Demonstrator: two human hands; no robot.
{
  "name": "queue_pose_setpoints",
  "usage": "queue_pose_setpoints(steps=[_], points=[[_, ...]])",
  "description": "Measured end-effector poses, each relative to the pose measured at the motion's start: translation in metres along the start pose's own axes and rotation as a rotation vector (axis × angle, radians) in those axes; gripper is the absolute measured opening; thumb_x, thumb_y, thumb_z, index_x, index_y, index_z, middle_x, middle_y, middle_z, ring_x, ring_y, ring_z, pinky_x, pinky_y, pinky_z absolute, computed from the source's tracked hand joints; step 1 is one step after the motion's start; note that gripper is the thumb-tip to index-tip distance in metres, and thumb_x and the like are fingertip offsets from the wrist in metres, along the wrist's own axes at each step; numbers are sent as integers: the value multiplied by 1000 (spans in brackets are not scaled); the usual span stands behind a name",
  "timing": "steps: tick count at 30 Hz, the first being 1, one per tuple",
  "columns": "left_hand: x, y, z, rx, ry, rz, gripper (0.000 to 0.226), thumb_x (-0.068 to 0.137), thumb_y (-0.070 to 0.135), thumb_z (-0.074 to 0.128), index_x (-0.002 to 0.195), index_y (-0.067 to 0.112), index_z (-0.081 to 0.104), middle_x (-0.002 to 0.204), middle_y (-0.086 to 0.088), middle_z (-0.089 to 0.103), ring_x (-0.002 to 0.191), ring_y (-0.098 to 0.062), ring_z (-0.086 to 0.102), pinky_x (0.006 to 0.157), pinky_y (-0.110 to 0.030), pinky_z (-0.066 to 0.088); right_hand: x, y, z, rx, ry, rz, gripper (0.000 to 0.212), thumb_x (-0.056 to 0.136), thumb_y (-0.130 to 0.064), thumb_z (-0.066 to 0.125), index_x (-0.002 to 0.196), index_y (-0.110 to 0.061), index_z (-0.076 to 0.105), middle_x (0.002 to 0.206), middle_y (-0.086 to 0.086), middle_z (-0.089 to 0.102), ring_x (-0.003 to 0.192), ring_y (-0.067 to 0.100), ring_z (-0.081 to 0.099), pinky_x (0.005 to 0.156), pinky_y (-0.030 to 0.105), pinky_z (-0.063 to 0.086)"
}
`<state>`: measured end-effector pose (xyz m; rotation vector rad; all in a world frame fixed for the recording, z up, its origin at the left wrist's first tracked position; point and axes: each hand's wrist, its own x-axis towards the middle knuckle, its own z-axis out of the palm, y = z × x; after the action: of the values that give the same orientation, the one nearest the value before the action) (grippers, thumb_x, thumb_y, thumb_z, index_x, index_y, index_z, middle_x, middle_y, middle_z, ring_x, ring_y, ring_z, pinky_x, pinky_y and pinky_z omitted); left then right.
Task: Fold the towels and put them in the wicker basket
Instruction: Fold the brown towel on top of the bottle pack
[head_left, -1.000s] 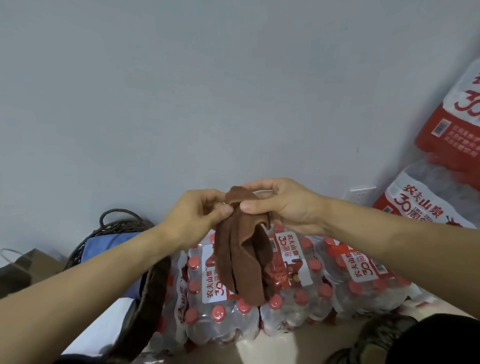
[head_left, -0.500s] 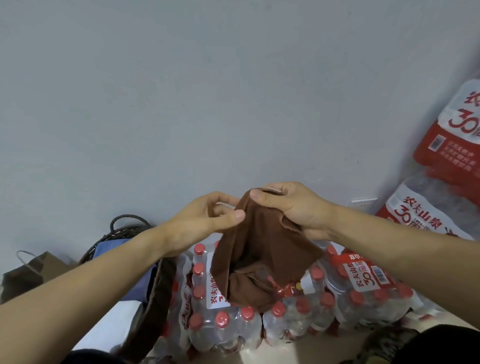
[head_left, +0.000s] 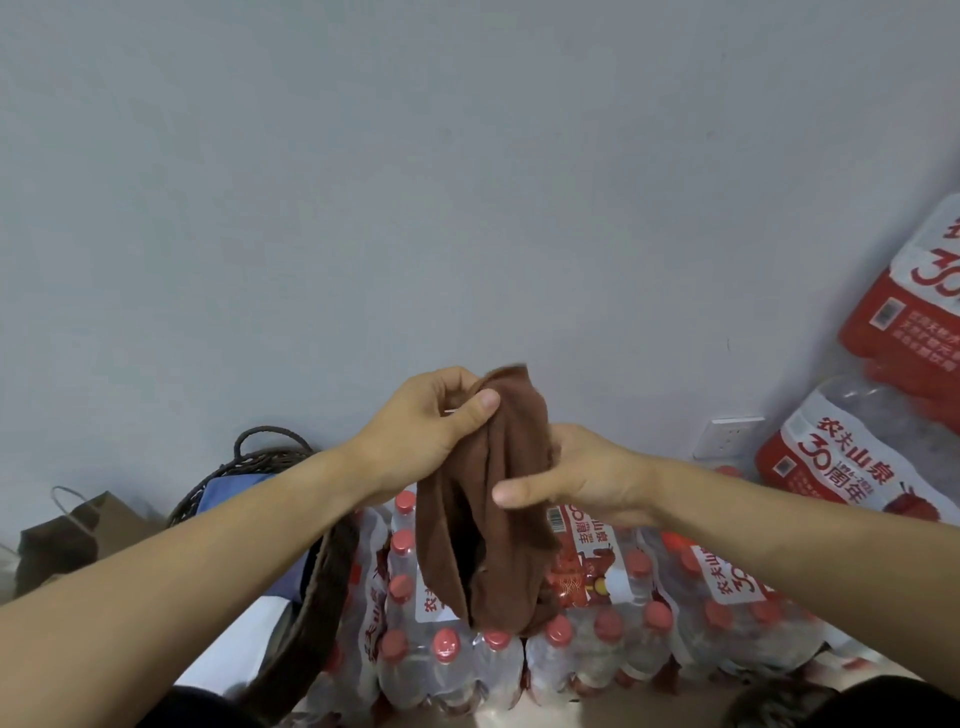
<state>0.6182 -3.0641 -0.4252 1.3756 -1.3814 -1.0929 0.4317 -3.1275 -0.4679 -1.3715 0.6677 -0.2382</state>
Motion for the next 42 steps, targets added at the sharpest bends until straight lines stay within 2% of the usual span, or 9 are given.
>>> queue_pose_setpoints(steps=[6, 12, 16, 20, 24, 30, 34, 38, 42], points=[[2, 2, -11, -63, 138, 51, 7, 94, 15, 61, 90, 9, 60, 67, -4, 71, 60, -14, 67, 60, -23, 56, 0, 10, -17, -485, -55, 204, 39, 74, -17, 86, 110, -16, 71, 111, -3, 74, 108, 15, 68, 101, 35, 50], [6, -25, -42, -3, 320, -44, 3, 94, 15, 63, 95, 12, 62, 82, -19, 70, 72, -24, 64, 76, -40, 53, -11, 10, -60, -482, -127, 356, 21, 82, -16, 79, 103, -15, 76, 103, 7, 76, 98, 25, 72, 84, 32, 58], [0, -56, -53, 208, 384, -133, 17, 91, 30, 67, 90, 14, 63, 73, -13, 72, 66, -21, 64, 70, -35, 51, -16, 14, -75, -306, -154, 400, 21, 84, -11, 76, 106, -11, 75, 108, 13, 74, 96, 24, 72, 83, 33, 58], [-13, -99, -52, 441, 239, -316, 21, 95, 29, 61, 86, 10, 57, 72, -4, 70, 63, -20, 61, 56, -26, 46, -22, 23, -96, -223, -140, 471, 45, 77, -13, 82, 116, 2, 68, 119, 24, 67, 108, 34, 67, 102, 50, 49], [-14, -135, -48, 626, 61, -457, 14, 97, 19, 57, 84, 13, 57, 85, -8, 67, 81, -23, 63, 61, -22, 45, -20, 42, -113, -64, -143, 518, 48, 79, -15, 80, 123, -2, 65, 122, 24, 66, 108, 35, 67, 93, 45, 56], [19, -182, -46, 687, 39, -609, 17, 98, 20, 53, 83, 15, 59, 85, -7, 65, 78, -22, 60, 69, -28, 42, 14, 90, -117, -51, 308, 518, 14, 98, -18, 57, 103, -9, 67, 76, 6, 64, 65, 17, 60, 54, 26, 51], [36, -208, -44, 685, 63, -627, 19, 100, 21, 51, 86, 11, 60, 86, -7, 64, 79, -23, 60, 73, -28, 41, 41, 119, -116, -188, 595, 480, 21, 98, -19, 59, 79, -11, 63, 50, 1, 55, 41, 15, 45, 35, 18, 33], [47, -222, -47, 637, 140, -638, 23, 100, 24, 50, 87, 6, 59, 84, -14, 67, 82, -32, 65, 77, -35, 52, 61, 139, -115, -243, 736, 403, 21, 97, -21, 61, 84, -6, 67, 78, 9, 62, 66, 22, 57, 56, 21, 46], [46, -221, -42, 645, 183, -704, 33, 97, 32, 54, 109, 1, 52, 102, -18, 66, 92, -34, 64, 83, -39, 54, 70, 146, -109, -307, 812, 430, 25, 94, -27, 64, 79, -6, 61, 74, 10, 60, 71, 27, 58, 72, 37, 50]])
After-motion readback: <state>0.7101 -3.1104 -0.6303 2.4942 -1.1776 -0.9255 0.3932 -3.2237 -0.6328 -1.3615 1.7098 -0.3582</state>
